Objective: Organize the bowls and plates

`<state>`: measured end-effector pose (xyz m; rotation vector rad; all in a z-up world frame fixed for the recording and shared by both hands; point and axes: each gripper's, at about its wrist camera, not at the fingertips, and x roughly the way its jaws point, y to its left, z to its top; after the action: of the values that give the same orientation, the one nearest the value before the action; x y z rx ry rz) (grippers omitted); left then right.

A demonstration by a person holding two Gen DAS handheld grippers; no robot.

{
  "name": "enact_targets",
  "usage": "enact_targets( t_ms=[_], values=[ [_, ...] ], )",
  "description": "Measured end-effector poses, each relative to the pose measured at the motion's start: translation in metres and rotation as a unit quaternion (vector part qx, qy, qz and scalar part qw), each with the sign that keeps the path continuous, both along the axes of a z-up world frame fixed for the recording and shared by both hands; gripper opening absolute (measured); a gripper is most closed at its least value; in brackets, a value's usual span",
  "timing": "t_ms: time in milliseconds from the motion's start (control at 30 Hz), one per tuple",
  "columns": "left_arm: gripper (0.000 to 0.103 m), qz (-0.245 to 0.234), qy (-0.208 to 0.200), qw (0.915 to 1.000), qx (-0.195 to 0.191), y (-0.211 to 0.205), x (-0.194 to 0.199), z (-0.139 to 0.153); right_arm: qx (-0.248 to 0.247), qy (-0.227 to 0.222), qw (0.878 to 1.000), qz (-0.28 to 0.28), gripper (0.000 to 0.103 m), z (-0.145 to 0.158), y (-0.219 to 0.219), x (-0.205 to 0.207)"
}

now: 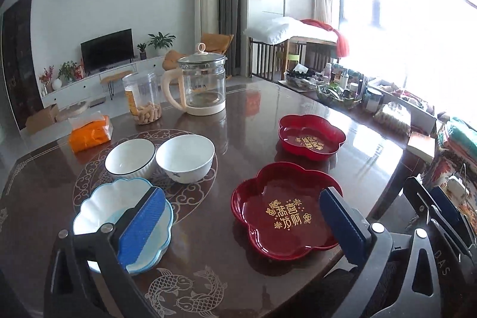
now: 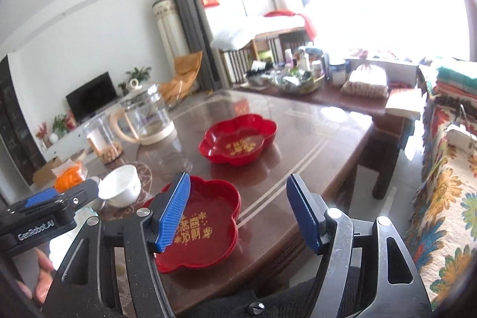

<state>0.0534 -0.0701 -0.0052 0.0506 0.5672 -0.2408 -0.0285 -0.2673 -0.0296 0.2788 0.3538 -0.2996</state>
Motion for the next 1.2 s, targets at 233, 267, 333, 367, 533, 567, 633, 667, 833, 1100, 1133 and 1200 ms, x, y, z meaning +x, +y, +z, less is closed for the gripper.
enact_targets(
  t_ms=[233, 267, 333, 367, 533, 567, 633, 667, 833, 1100, 1133, 1200],
  values=[
    [0.103, 0.036, 0.01, 0.9993, 0.008, 0.022, -0.026, -0.029, -0.057, 0.002, 0.998, 0.019, 0.075, -0.014, 0.022, -0.005],
    [0.103, 0.04, 0.012, 0.9991, 0.011, 0.026, -0.027, -0.03, -0.06, -0.001, 0.998, 0.018, 0.075, -0.014, 0.023, -0.006],
    [0.103, 0.042, 0.01, 0.9989, 0.016, 0.034, -0.032, -0.031, -0.072, -0.007, 0.997, 0.016, 0.075, -0.014, 0.028, -0.012],
    [0.103, 0.04, 0.009, 0.999, 0.017, 0.036, -0.034, -0.031, -0.079, -0.01, 0.997, 0.016, 0.075, -0.016, 0.032, -0.016],
    [0.103, 0.001, 0.021, 0.9987, 0.046, 0.035, -0.034, -0.034, -0.118, -0.01, 0.992, 0.037, 0.075, -0.02, 0.051, -0.016],
    [0.103, -0.006, 0.025, 0.9982, 0.054, 0.033, -0.034, -0.034, -0.126, -0.008, 0.991, 0.043, 0.075, -0.022, 0.054, -0.015],
    [0.103, -0.01, 0.019, 0.9978, 0.062, 0.032, -0.038, -0.031, -0.142, -0.006, 0.989, 0.053, 0.075, -0.024, 0.061, -0.014],
    [0.103, -0.009, 0.012, 0.9979, 0.062, 0.032, -0.04, -0.029, -0.149, -0.006, 0.987, 0.056, 0.075, -0.024, 0.064, -0.014],
    [0.103, 0.009, -0.012, 0.9994, 0.03, 0.038, -0.048, -0.021, -0.175, 0.001, 0.983, 0.06, 0.075, -0.027, 0.075, -0.01],
    [0.103, 0.042, 0.005, 0.9985, -0.034, 0.068, -0.046, -0.022, -0.178, -0.002, 0.982, 0.058, 0.075, -0.026, 0.074, -0.014],
    [0.103, 0.046, 0.01, 0.9983, -0.036, 0.071, -0.046, -0.024, -0.179, -0.001, 0.982, 0.057, 0.075, -0.026, 0.074, -0.014],
    [0.103, 0.051, 0.02, 0.9976, -0.042, 0.077, -0.045, -0.028, -0.178, -0.001, 0.982, 0.055, 0.075, -0.025, 0.074, -0.016]
  ],
)
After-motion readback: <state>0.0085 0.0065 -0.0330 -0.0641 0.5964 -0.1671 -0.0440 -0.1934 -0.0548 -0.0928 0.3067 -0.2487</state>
